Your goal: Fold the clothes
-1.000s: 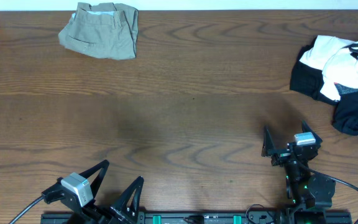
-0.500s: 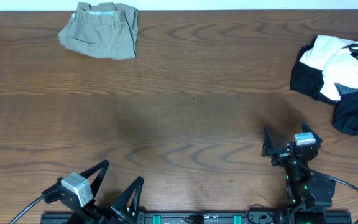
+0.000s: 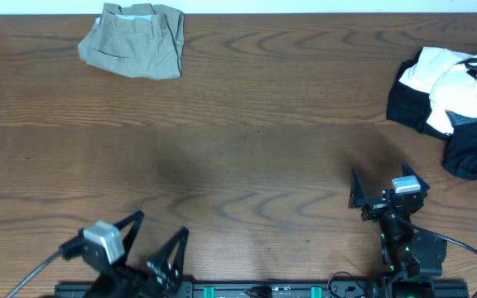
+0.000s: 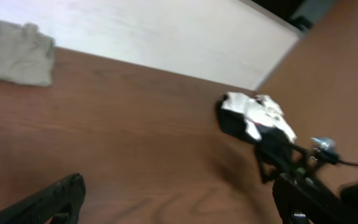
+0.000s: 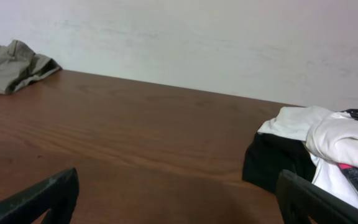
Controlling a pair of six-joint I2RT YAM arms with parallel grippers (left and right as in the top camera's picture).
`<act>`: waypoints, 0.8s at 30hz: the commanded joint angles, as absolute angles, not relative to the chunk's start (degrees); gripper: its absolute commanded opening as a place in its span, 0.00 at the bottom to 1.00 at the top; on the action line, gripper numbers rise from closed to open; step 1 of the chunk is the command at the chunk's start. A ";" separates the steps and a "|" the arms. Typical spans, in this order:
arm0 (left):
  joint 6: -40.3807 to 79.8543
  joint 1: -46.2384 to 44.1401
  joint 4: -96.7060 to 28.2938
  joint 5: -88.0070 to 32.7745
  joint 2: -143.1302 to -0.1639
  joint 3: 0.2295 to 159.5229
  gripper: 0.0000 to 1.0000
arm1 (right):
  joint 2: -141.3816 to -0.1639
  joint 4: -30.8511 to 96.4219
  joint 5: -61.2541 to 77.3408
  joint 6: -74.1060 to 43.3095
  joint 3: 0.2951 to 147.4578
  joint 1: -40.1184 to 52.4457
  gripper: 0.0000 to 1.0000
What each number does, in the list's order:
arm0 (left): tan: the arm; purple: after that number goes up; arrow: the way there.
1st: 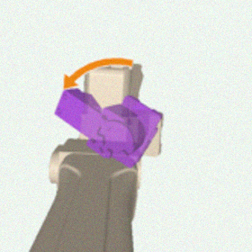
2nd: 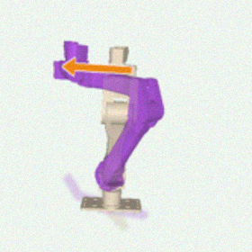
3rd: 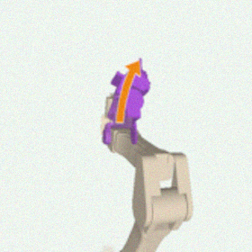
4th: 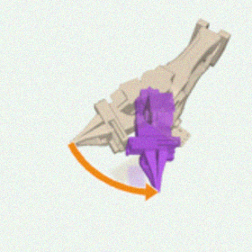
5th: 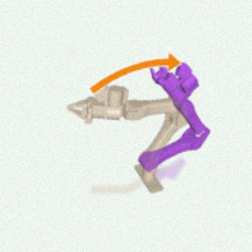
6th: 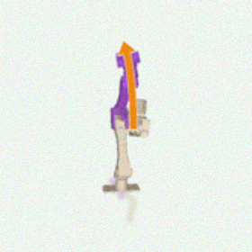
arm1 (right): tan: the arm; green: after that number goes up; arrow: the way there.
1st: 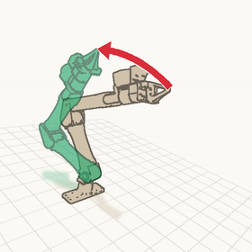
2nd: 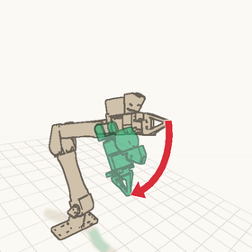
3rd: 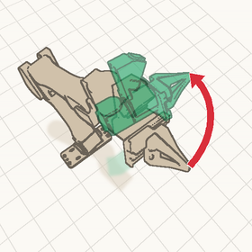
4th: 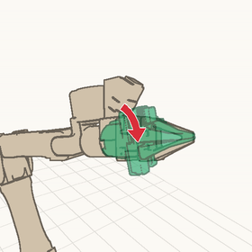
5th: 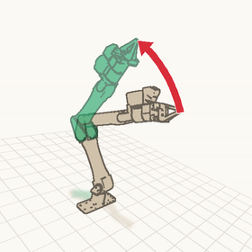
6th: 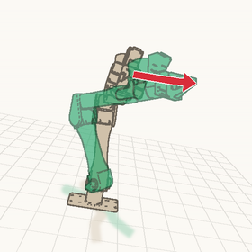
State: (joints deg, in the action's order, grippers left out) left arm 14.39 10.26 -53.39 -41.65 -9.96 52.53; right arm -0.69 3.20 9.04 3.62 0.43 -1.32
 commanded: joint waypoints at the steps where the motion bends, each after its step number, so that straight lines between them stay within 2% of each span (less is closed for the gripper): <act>1: 16.69 9.47 -50.52 -33.41 -8.95 47.92 0.98 | -0.32 3.44 9.28 4.36 0.32 -0.80 0.99; 8: 21.61 2.68 -36.14 -18.70 -1.65 35.68 0.98 | -0.32 3.44 9.28 4.36 0.32 -0.80 0.99; 19: 21.76 0.38 -16.84 -10.96 -0.12 17.21 0.98 | -0.32 3.44 9.28 4.36 0.32 -0.80 0.99; 24: 26.76 0.40 -14.13 -3.55 -0.12 12.25 0.98 | -0.32 3.44 9.28 4.36 0.32 -0.80 0.99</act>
